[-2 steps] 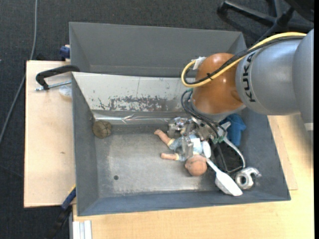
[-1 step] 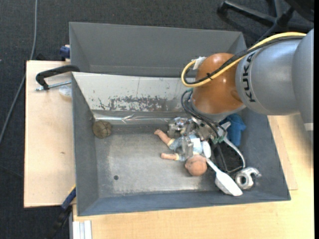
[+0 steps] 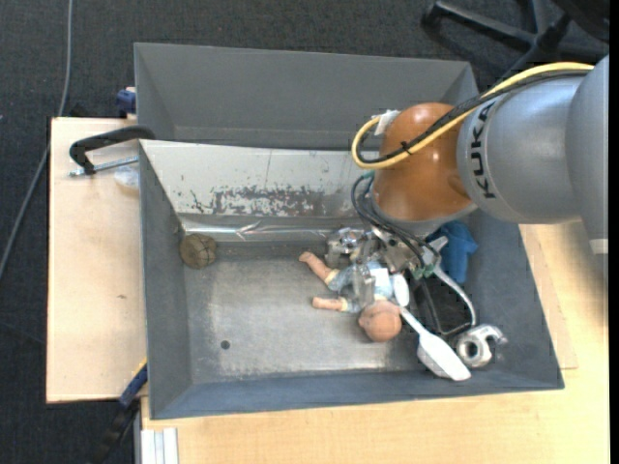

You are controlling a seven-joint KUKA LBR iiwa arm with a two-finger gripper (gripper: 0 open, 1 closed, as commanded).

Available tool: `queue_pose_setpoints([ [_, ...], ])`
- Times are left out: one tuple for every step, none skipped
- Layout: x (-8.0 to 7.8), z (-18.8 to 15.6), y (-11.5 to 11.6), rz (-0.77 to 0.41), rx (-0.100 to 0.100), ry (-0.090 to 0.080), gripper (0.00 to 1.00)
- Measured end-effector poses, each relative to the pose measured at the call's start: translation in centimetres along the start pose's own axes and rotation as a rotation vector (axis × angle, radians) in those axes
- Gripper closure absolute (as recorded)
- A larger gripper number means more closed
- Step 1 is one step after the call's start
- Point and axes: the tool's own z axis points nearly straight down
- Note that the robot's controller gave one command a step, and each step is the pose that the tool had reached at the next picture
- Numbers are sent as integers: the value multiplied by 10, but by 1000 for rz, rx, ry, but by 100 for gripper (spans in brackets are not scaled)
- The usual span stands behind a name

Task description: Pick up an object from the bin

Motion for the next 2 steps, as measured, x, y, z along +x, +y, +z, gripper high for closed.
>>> queue_pose_setpoints([
  [0,0,0,0,0,0,100],
  [-12,1,-2,-31,-1,4,100],
])
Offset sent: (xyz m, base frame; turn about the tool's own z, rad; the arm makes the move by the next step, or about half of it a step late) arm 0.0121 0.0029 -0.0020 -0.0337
